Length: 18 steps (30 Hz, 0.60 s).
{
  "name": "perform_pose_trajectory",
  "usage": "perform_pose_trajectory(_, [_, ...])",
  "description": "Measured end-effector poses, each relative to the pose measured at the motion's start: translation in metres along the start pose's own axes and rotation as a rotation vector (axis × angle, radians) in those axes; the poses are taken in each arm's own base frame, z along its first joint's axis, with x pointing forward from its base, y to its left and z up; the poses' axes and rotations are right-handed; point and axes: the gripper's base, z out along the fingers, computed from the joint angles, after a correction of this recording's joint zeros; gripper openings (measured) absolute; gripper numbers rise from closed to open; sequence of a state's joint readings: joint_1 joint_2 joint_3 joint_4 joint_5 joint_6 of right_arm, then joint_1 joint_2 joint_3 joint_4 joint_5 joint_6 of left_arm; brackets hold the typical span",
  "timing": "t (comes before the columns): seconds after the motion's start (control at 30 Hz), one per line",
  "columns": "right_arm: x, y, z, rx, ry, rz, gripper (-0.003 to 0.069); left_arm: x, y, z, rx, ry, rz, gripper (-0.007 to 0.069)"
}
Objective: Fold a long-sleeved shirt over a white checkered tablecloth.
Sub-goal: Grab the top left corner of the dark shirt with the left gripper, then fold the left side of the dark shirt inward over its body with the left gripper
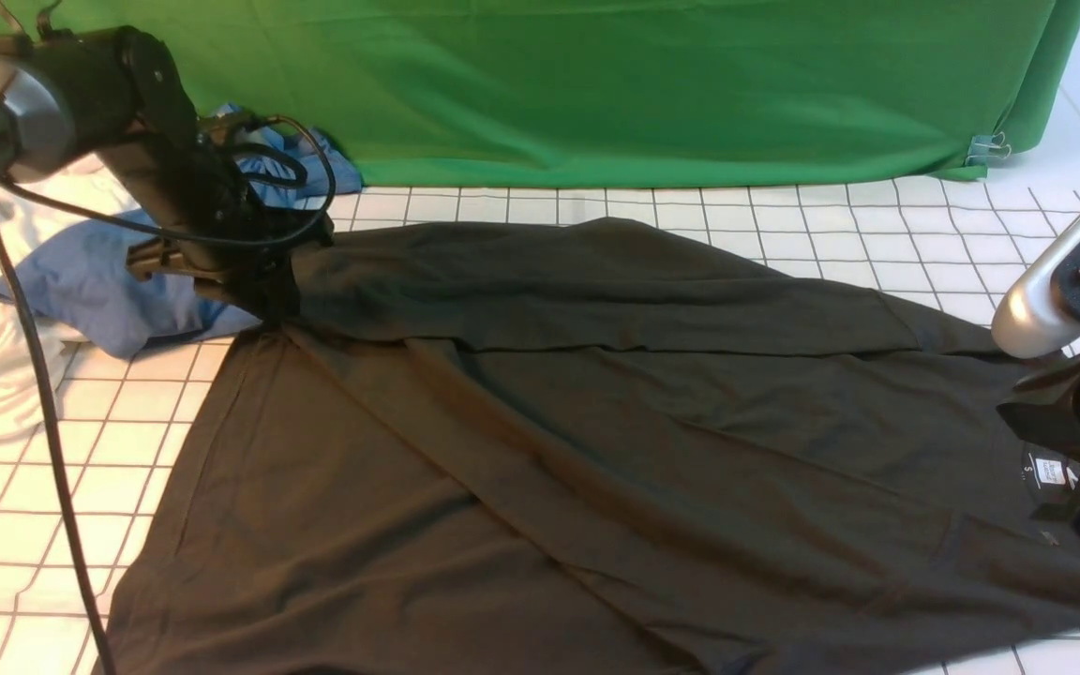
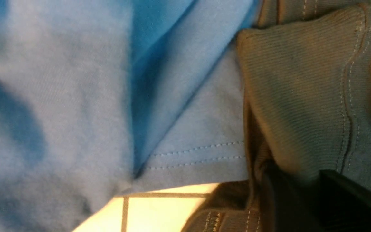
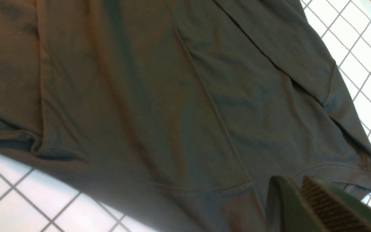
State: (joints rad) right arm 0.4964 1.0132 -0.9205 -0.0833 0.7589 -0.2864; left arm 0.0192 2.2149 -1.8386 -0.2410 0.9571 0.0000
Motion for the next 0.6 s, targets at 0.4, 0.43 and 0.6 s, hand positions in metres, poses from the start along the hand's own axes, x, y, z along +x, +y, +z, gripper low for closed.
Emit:
perform_pose_trajectory(0.4, [0.000,0.000,0.000,-0.001,0.004,0.001,0.0119,0.006,-0.019,-0.063,0.082,-0.001,0.077,-0.0014])
perform_pose_trajectory(0.43, [0.000,0.000,0.000,-0.001,0.004,0.001,0.0120,0.006,-0.021,-0.069,0.087,-0.002,0.084,-0.0014])
perform_pose_trajectory(0.6, [0.002,0.000,0.000,-0.005,0.018,0.001,0.0129,0.014,-0.027,-0.094,0.113,0.025,0.119,-0.0012])
